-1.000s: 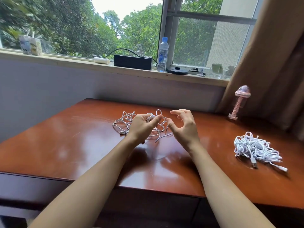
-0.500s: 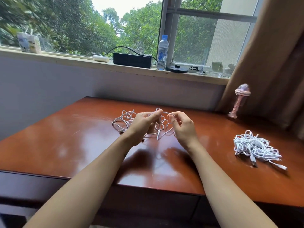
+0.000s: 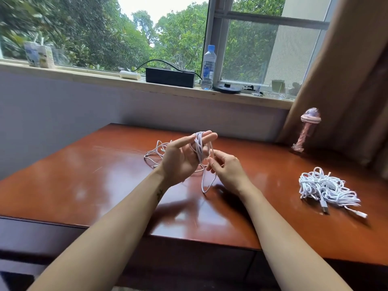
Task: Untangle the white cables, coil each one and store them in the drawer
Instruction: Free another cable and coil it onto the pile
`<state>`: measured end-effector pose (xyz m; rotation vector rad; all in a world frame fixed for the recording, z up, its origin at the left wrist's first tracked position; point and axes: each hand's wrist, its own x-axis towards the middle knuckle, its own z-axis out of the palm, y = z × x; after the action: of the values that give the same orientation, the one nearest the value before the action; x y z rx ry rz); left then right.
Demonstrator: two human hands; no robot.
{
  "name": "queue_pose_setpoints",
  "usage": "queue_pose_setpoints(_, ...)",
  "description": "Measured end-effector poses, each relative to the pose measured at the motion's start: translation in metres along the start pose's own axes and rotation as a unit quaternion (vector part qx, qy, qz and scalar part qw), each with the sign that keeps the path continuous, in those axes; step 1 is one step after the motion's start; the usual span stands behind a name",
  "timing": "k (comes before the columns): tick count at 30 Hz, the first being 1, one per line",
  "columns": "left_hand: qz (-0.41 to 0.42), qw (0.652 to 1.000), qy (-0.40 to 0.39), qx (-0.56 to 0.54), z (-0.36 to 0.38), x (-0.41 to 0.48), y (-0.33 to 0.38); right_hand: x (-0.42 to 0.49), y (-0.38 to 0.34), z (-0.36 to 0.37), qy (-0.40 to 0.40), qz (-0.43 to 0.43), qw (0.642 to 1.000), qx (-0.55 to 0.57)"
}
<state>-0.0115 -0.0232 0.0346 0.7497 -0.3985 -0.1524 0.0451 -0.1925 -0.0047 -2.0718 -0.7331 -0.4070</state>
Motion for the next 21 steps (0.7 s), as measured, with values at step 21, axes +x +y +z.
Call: queue_pose_setpoints(21, 0.125, 0.931, 0.148, 0.310, -0.024, 0.017, -0.005, 0.000, -0.012, 0.001, 0.011, 0.040, 0.984, 0.173)
